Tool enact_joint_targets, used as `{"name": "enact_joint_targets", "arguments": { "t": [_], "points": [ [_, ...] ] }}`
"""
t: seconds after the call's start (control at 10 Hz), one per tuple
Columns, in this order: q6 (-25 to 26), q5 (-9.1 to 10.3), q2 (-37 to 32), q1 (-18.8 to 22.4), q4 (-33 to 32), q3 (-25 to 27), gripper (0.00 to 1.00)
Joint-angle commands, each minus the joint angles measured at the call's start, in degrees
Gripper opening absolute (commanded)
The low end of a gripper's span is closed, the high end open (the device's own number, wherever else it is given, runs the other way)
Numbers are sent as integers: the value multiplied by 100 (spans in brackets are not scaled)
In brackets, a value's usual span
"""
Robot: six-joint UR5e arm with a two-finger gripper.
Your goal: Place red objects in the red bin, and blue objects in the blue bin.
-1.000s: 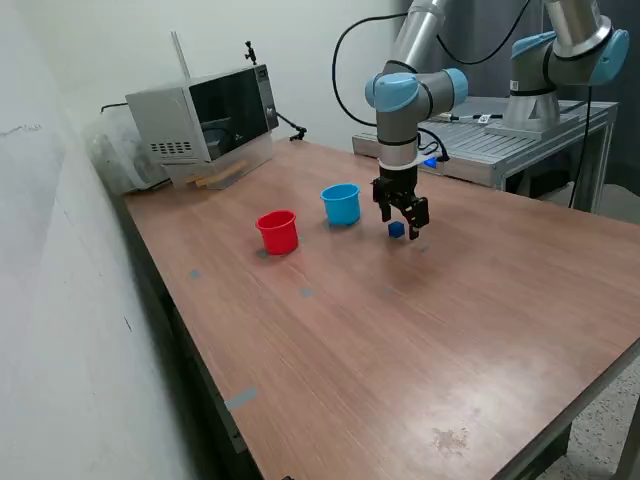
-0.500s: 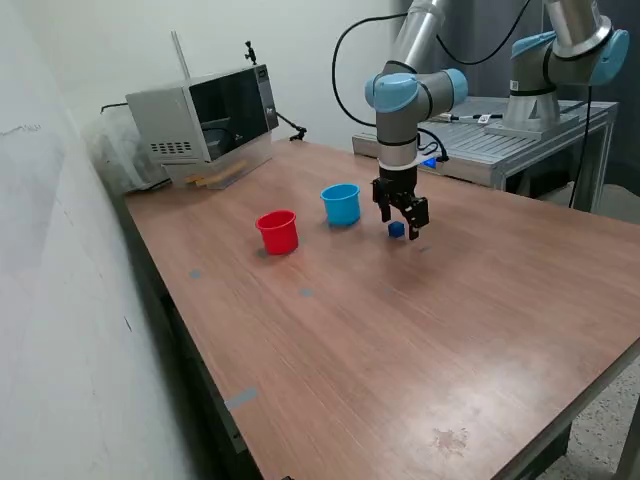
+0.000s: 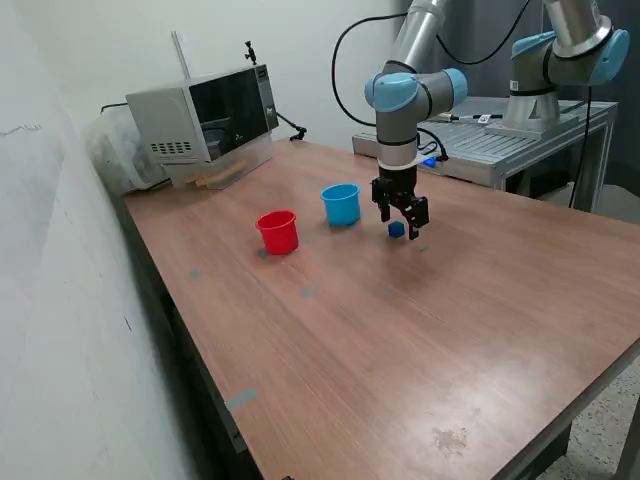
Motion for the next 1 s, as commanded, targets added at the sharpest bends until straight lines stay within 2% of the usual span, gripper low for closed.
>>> {"name": "enact_joint_targets", "arguments": {
  "t": [0.0,0.4,0.5,0.9],
  "points": [
    [-21,4,-6,-28,0,-3,100],
    [-82,4,-6,-63,0,24,100],
    [-82,4,-6,-64,0,41,0],
    [-100,4,-6,-46,-17,59,0]
  ]
}}
